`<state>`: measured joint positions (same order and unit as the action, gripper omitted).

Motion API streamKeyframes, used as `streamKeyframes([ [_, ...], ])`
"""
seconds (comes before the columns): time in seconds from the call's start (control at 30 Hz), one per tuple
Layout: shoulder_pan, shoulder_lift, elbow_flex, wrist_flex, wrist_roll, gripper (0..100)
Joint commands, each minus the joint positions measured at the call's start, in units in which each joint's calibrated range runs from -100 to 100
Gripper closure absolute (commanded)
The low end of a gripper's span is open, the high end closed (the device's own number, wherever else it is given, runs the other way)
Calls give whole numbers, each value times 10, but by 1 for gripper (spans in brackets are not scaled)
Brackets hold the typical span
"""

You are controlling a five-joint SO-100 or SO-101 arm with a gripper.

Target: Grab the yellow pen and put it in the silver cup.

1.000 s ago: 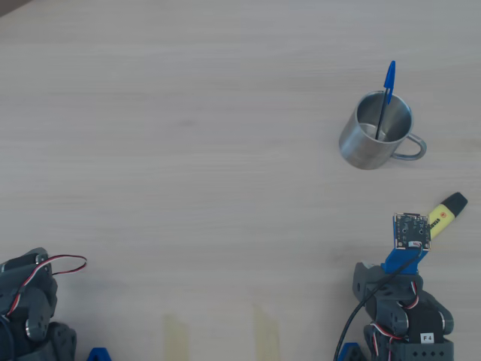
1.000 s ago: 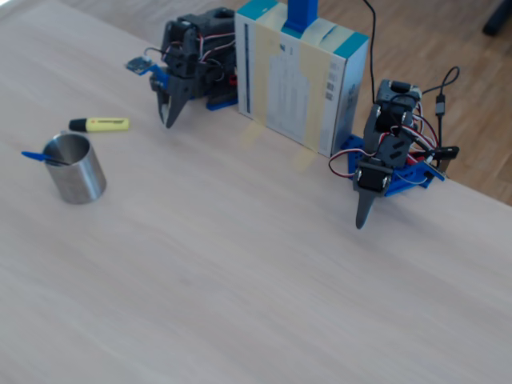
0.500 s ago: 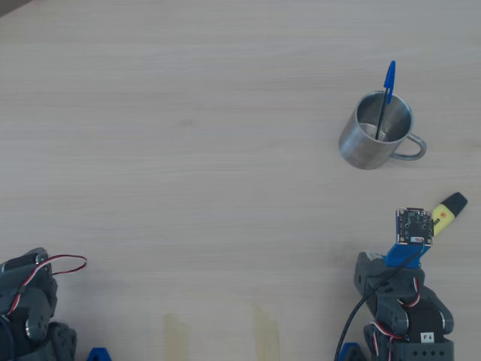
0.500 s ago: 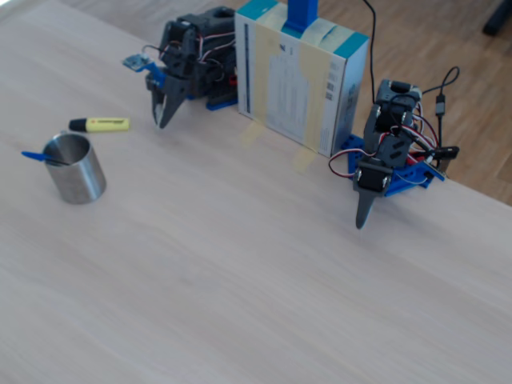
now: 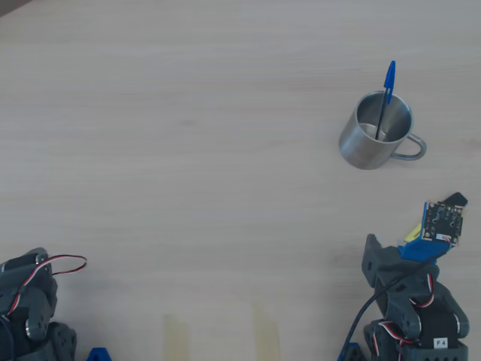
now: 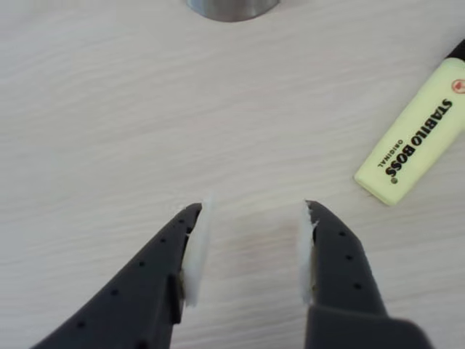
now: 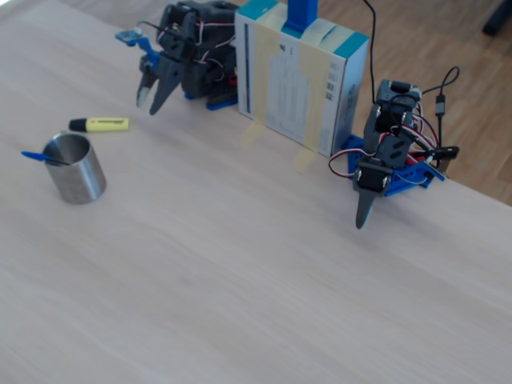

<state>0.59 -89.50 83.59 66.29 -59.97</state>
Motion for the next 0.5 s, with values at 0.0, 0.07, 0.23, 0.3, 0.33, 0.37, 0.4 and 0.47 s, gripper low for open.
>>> streamKeyframes([
  [0.0,5,60,-86,-8,-17,78],
  [0.07,5,91,-130,-8,-20,74],
  [0.23,6,158,-225,-8,-27,69],
  [0.3,15,188,-264,-1,-40,69],
  [0.33,18,203,-281,0,-41,69],
  [0.37,22,218,-301,0,-42,69],
  [0.4,26,233,-318,1,-42,69],
  [0.47,35,263,-348,1,-42,69],
])
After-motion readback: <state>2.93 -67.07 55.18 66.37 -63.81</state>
